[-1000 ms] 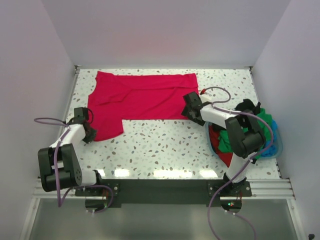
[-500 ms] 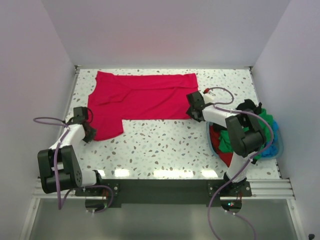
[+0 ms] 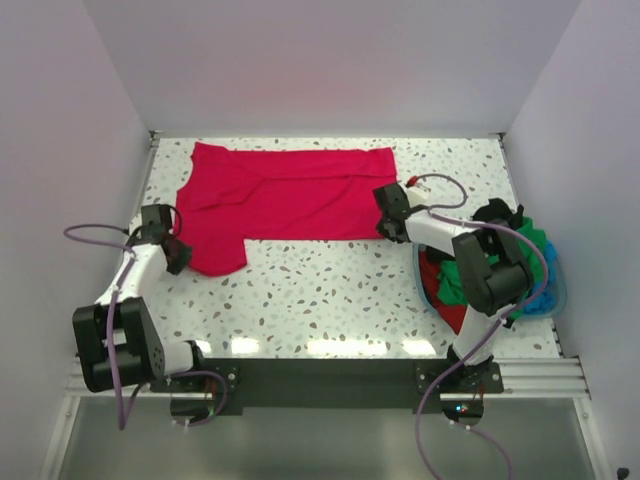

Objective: Fold and stack the t-shirts
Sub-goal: Fold the tshirt

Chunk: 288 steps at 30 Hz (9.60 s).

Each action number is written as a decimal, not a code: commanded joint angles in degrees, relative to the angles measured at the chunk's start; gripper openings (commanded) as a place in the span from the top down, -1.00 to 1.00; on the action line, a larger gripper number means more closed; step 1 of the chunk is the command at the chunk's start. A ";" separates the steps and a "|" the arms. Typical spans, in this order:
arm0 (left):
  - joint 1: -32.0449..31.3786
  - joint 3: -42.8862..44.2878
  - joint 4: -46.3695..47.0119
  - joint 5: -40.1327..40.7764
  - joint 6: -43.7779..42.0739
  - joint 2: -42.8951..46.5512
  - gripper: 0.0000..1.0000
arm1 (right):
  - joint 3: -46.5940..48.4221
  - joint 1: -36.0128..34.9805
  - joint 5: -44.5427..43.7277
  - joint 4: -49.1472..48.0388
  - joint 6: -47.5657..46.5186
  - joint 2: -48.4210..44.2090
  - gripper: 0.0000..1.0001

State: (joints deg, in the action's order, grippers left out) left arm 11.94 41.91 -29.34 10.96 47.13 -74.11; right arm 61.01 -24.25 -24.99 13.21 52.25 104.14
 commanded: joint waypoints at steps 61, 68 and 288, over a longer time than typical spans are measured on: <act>-0.61 58.38 8.42 -12.02 4.02 -42.53 1.00 | 53.87 8.34 3.64 15.71 -17.88 28.76 1.00; -0.34 57.84 8.51 -9.90 3.49 -40.59 1.00 | 49.20 8.43 3.46 13.33 -17.97 25.59 1.00; -29.70 92.21 6.67 -0.68 10.00 -76.91 -1.00 | -8.02 -35.95 20.10 12.70 -0.84 -28.45 -0.97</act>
State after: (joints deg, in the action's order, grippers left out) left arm -18.09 136.31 -10.20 3.77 57.95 -155.15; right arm 53.80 -60.23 -0.99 22.35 49.10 80.29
